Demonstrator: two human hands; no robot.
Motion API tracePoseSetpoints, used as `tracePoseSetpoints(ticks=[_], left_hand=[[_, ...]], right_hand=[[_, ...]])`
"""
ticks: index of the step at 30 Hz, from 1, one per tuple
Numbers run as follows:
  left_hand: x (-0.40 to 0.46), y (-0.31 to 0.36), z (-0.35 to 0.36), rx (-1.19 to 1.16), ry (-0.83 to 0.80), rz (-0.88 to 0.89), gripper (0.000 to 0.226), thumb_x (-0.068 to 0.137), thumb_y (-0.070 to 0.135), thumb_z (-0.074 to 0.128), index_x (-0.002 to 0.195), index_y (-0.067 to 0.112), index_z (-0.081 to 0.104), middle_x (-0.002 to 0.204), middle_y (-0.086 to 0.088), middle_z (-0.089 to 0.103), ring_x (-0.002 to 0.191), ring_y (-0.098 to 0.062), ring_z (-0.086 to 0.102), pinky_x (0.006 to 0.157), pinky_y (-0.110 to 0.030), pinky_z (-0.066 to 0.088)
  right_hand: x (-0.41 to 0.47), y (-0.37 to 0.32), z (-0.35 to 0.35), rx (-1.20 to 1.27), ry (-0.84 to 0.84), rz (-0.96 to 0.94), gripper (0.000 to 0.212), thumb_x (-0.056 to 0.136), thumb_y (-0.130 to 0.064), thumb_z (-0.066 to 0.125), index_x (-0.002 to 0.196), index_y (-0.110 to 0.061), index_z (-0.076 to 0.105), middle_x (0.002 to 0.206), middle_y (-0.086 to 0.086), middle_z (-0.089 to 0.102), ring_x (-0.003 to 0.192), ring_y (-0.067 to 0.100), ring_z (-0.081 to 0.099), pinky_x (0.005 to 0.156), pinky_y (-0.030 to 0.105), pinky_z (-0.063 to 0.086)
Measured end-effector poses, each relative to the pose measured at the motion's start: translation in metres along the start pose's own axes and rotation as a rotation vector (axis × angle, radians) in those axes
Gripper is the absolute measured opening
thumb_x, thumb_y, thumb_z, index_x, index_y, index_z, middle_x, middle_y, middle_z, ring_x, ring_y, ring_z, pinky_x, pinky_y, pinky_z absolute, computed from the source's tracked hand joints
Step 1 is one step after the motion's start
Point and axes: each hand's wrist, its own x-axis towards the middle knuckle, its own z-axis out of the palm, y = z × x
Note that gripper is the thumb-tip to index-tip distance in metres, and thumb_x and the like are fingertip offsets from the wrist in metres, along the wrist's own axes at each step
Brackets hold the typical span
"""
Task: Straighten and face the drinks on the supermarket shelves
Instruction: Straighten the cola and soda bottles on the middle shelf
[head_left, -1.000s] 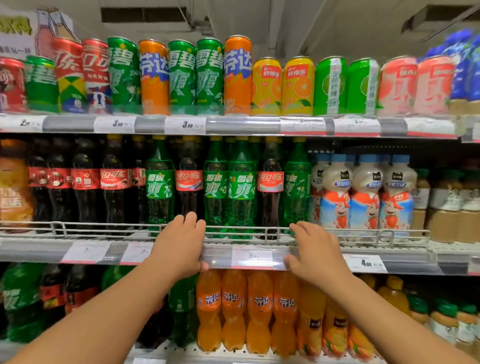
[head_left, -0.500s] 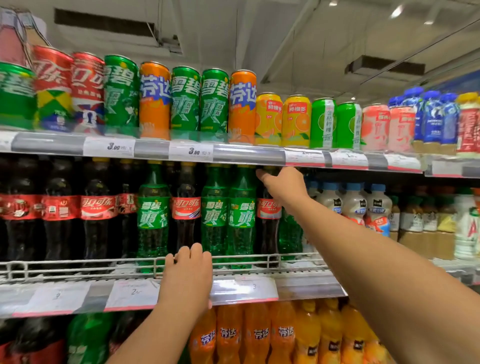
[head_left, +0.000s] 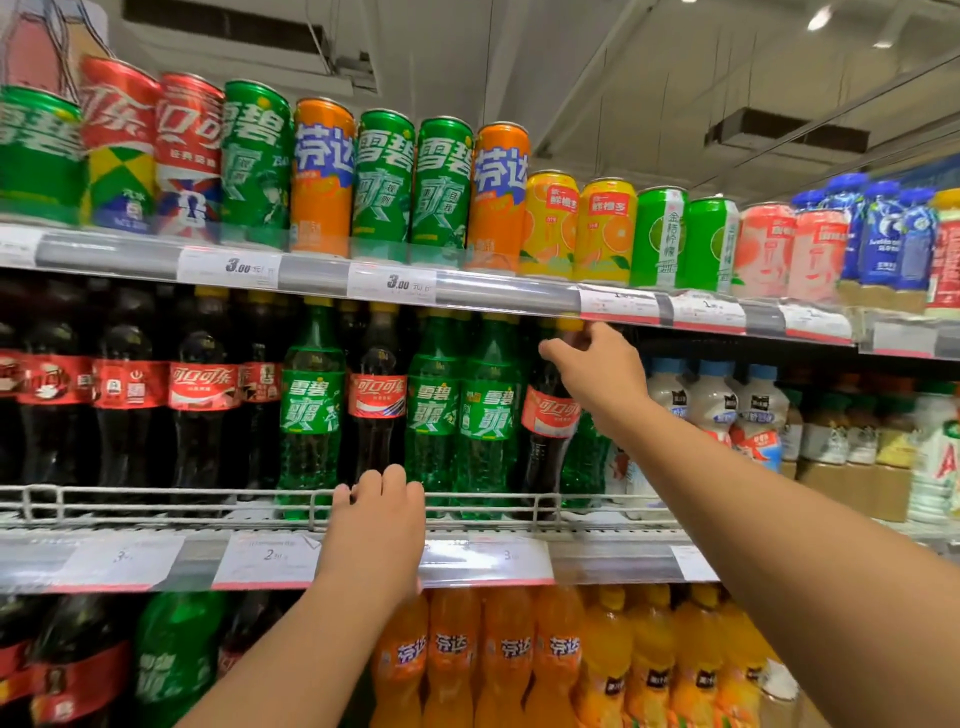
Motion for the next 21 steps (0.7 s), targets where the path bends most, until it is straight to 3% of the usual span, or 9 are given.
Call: tracePoseSetpoints(ticks=[4, 8, 13, 21], left_hand=[[0.002, -0.001, 0.001, -0.005, 0.005, 0.0, 0.064, 0.072, 0.045, 0.073, 0.116, 0.018, 0.036, 0.117, -0.004, 0.035, 0.11, -0.026, 0.038, 0.102, -0.044, 0.034], [0.001, 0.0, 0.001, -0.007, 0.017, -0.003, 0.062, 0.073, 0.043, 0.073, 0.117, 0.019, 0.037, 0.117, -0.004, 0.035, 0.11, -0.026, 0.038, 0.102, -0.043, 0.033], [0.001, 0.0, 0.0, -0.017, 0.01, -0.003, 0.061, 0.073, 0.045, 0.072, 0.116, 0.019, 0.037, 0.115, -0.003, 0.035, 0.109, -0.025, 0.038, 0.102, -0.042, 0.033], [0.001, -0.001, 0.002, -0.025, 0.019, 0.0, 0.06, 0.073, 0.045, 0.072, 0.115, 0.02, 0.037, 0.115, -0.003, 0.035, 0.109, -0.025, 0.038, 0.103, -0.042, 0.032]], right_hand=[[0.004, 0.007, -0.01, -0.026, 0.009, 0.033, 0.035, 0.077, -0.053, 0.062, 0.088, -0.02, 0.058, 0.089, 0.002, 0.065, 0.079, 0.022, 0.06, 0.071, 0.043, 0.055], [0.004, 0.005, -0.011, -0.083, -0.051, 0.011, 0.06, 0.073, -0.074, 0.058, 0.096, -0.019, 0.06, 0.094, 0.002, 0.065, 0.086, 0.026, 0.061, 0.075, 0.044, 0.055], [-0.001, 0.002, 0.003, -0.019, -0.097, -0.003, 0.045, 0.076, -0.068, 0.058, 0.091, -0.025, 0.062, 0.095, 0.0, 0.068, 0.085, 0.022, 0.063, 0.078, 0.044, 0.056], [-0.006, -0.006, 0.014, -0.096, -0.08, -0.072, 0.039, 0.076, -0.058, 0.051, 0.08, -0.021, 0.062, 0.076, -0.002, 0.066, 0.071, 0.02, 0.061, 0.059, 0.034, 0.047]])
